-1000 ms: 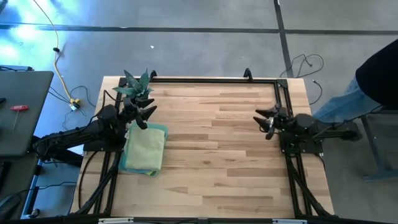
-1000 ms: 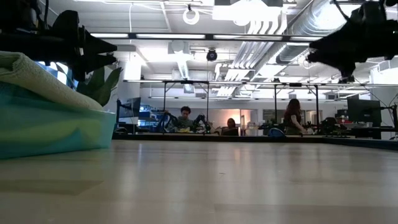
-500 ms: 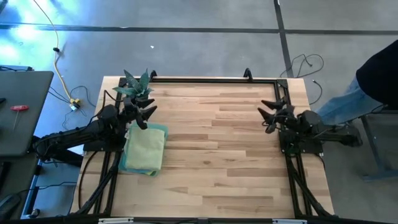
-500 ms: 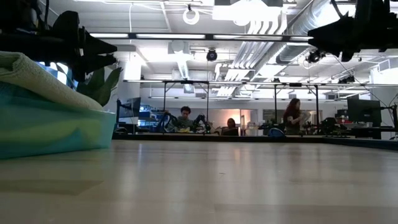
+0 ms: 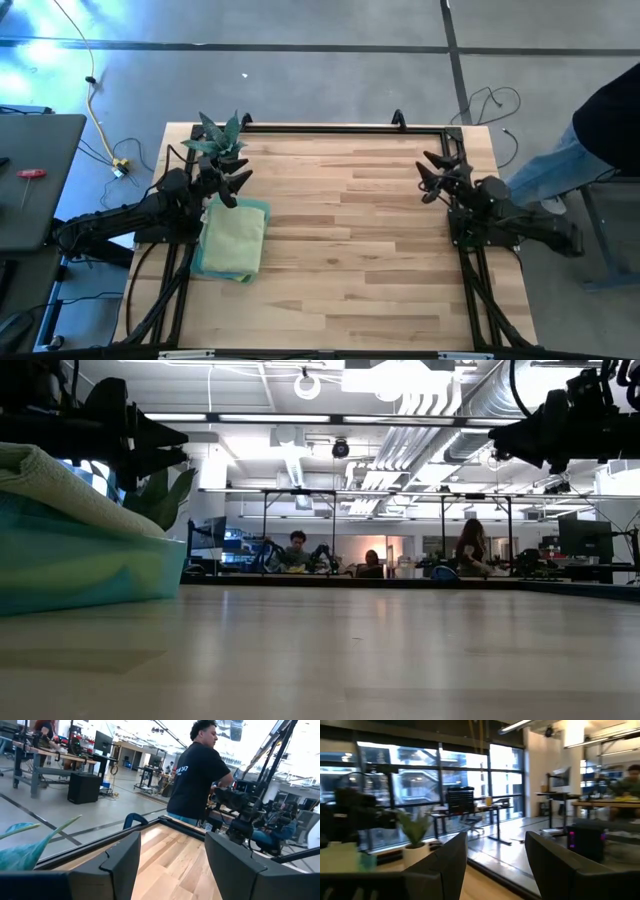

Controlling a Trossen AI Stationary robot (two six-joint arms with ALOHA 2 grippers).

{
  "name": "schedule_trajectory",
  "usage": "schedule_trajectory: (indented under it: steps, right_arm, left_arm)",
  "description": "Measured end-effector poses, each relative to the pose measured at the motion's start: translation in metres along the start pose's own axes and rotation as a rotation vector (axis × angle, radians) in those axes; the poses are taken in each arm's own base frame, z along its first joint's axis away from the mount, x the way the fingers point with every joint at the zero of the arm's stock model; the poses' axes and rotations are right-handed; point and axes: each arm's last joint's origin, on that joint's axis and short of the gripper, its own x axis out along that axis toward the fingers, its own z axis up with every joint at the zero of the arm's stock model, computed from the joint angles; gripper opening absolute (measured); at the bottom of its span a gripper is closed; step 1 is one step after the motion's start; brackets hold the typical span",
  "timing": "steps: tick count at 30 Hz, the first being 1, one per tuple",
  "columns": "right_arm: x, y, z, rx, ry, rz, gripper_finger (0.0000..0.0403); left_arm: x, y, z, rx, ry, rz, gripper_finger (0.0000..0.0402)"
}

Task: Fold microfiber towels
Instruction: Return to Home Position

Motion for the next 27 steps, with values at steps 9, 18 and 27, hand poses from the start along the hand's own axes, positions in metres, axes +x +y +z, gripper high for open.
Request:
schedule_trajectory:
  steps: [9,18,27]
  right_arm:
    - [0.0019,-0.0105,-0.0005,-0.030,0.000,-0.109,0.0193]
    - [0.0020,-0.0111,-0.0007,-0.032,0.000,-0.115,0.0193]
    - [0.0020,-0.0111,-0.0009,-0.032,0.001,-0.115,0.0193]
  left_arm:
    - [0.0000,0.0000,0.0000,0.000,0.000,0.000,0.0212]
    - [0.0000,0.0000,0.0000,0.000,0.000,0.000,0.0212]
    - [0.0000,0.0000,0.0000,0.000,0.000,0.000,0.0212]
